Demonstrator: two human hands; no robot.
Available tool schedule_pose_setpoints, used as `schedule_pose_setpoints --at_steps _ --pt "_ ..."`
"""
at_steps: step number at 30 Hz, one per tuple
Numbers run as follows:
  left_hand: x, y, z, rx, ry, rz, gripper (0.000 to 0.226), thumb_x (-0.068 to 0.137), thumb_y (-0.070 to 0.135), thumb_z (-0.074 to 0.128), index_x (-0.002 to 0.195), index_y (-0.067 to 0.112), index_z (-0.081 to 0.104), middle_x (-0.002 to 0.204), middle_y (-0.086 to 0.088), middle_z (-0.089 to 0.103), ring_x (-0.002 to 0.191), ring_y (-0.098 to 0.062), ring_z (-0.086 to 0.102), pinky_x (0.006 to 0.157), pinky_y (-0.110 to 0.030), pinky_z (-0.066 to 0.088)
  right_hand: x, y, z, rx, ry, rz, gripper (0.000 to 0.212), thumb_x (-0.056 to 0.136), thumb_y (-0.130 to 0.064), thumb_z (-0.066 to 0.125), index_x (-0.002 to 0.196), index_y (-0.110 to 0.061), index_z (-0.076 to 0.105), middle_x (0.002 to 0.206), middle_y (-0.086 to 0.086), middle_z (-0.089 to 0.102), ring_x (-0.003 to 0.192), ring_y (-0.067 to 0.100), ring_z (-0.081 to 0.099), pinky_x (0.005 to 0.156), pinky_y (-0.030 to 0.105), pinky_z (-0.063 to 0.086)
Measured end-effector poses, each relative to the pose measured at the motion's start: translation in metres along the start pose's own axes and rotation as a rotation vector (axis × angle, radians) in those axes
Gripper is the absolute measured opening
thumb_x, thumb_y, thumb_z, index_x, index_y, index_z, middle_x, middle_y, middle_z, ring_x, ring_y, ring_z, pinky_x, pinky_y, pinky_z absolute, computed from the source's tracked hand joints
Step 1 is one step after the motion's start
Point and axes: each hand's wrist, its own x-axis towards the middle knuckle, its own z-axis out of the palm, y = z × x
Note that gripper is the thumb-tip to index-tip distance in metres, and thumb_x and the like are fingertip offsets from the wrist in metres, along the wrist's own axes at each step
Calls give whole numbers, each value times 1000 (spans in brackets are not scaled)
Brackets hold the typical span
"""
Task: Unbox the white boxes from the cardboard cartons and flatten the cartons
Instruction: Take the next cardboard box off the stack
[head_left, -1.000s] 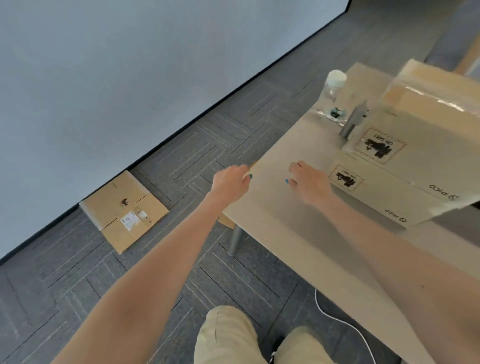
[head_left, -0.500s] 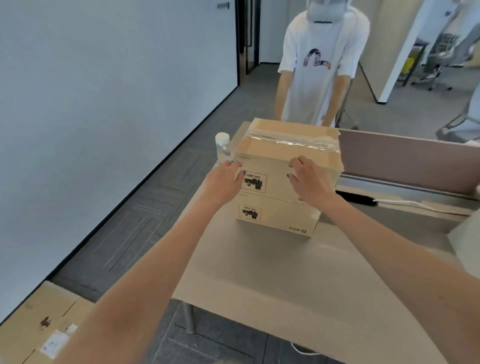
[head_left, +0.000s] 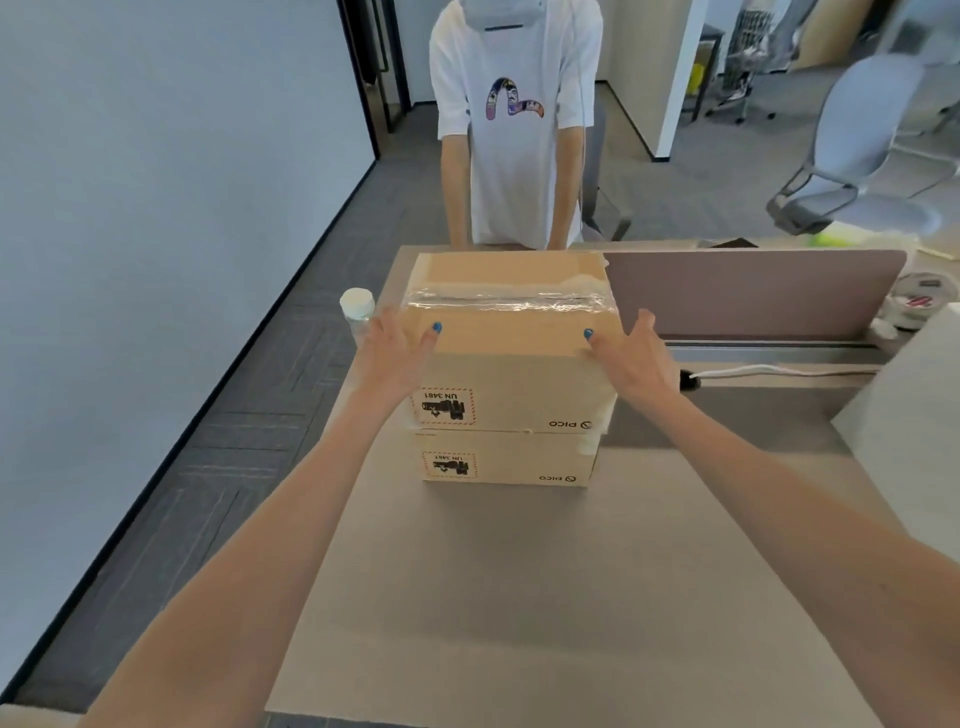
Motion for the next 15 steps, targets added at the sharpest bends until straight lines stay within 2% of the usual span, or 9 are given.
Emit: schedule_pose_setpoints --at_steps 1,3,6,7,11,13,15 --pt "5 -4 2 -34 -21 -15 69 95 58 47 145 14 28 141 -11 43 120 -36 51 85 -45 37 5 -2 4 80 -16 63 80 89 -54 52 146 -10 18 127 11 55 106 34 56 82 41 44" --pt "12 -10 6 -153 -73 -51 71 93 55 54 146 17 26 142 -7 45 123 -33 50 90 -44 37 14 -4 11 243 -32 151 82 87 -56 56 146 -11 22 129 9 53 113 32 54 87 39 42" --pt "21 -16 10 -388 -140 -110 72 91 45 65 145 19 27 137 -5 50 123 -29 51 97 -39 39 26 2 24 442 -24 188 69 82 -48 67 137 -14 42 124 2 57 112 25 55 89 37 46" --pt "23 -18 12 -456 -134 -120 71 89 42 69 144 19 29 134 -5 52 119 -26 51 96 -38 41 27 5 27 506 -25 192 65 81 -45 69 134 -16 45 119 0 58 110 22 57 89 37 48" --pt "25 -19 19 -750 -107 -221 63 87 24 73 140 21 38 117 4 52 96 -8 53 71 -22 39 29 13 29 751 -105 191 60 81 -37 73 132 -20 47 116 -4 60 97 13 61 74 27 50" --pt "24 -20 21 -827 -100 -243 61 87 21 73 137 24 39 111 8 51 94 -4 52 70 -24 40 30 15 31 820 -128 187 60 80 -34 75 132 -21 46 117 -2 61 98 15 62 76 30 52" --pt "23 -20 22 -879 -107 -249 60 86 21 74 136 26 40 112 8 53 98 -8 55 73 -28 44 31 16 32 866 -142 191 60 80 -32 75 132 -22 46 117 0 62 98 16 63 74 31 53"
